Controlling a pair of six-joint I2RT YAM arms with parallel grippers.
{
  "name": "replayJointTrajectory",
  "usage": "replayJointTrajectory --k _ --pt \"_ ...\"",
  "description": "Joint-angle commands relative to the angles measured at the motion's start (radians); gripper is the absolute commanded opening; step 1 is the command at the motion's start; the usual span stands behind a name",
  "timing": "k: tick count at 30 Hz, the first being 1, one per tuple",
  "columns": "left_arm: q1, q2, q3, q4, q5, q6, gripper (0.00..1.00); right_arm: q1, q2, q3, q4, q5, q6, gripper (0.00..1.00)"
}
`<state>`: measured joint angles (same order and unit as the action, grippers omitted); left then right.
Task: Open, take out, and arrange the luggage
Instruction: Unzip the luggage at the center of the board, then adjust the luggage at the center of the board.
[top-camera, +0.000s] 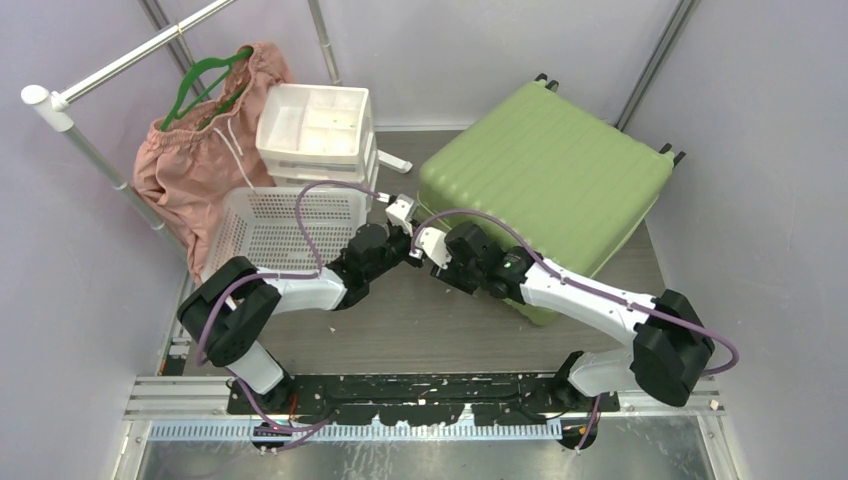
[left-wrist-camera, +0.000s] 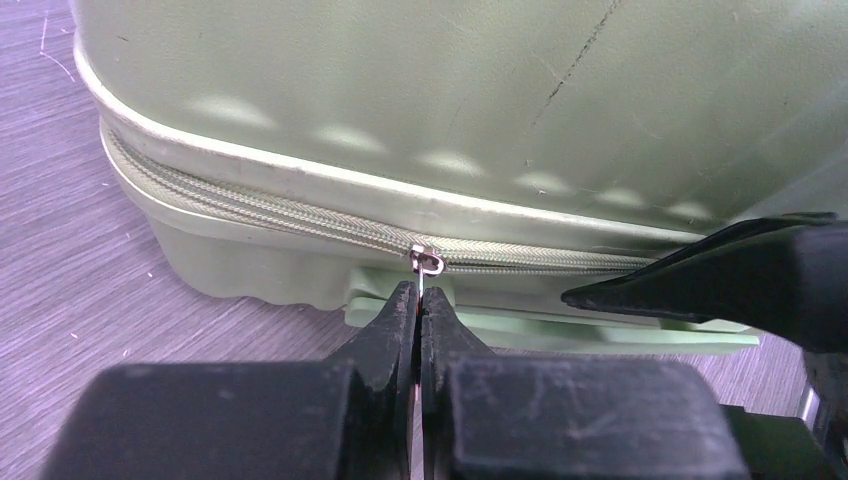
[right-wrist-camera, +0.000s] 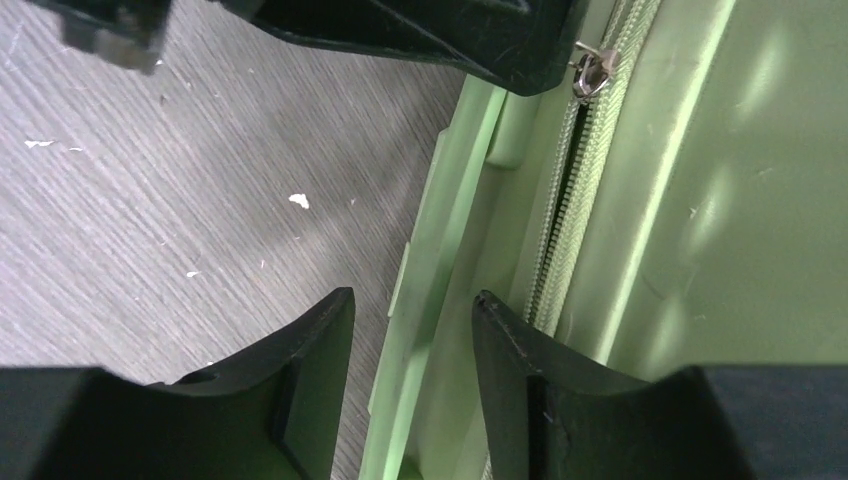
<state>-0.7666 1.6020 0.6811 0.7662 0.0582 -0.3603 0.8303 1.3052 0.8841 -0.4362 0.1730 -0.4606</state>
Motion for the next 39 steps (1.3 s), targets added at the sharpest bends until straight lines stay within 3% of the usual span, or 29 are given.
replayJointTrajectory --k 1,11,19,29,39 --pt "0.053 -0.036 -0.038 0.079 -0.063 0.026 0.0 -0.011 0.046 -0.024 0.046 0.134 0.041 0.51" --pt "0.089 0.025 -0.059 0.205 0.007 0.078 0.0 -0.015 0.107 -0.034 0.01 0.097 0.096 0.39" --pt "0.103 0.062 -0.113 0.332 0.033 0.084 0.0 -0.034 0.076 -0.045 -0.081 0.024 0.086 0.13" --pt "0.102 -0.072 -0.141 0.154 -0.014 0.105 0.0 -0.034 -0.112 -0.114 -0.267 -0.085 0.018 0.03" --pt "0.045 -0.215 -0.179 -0.047 -0.044 -0.011 0.0 -0.04 -0.375 -0.15 -0.597 -0.195 -0.206 0.01"
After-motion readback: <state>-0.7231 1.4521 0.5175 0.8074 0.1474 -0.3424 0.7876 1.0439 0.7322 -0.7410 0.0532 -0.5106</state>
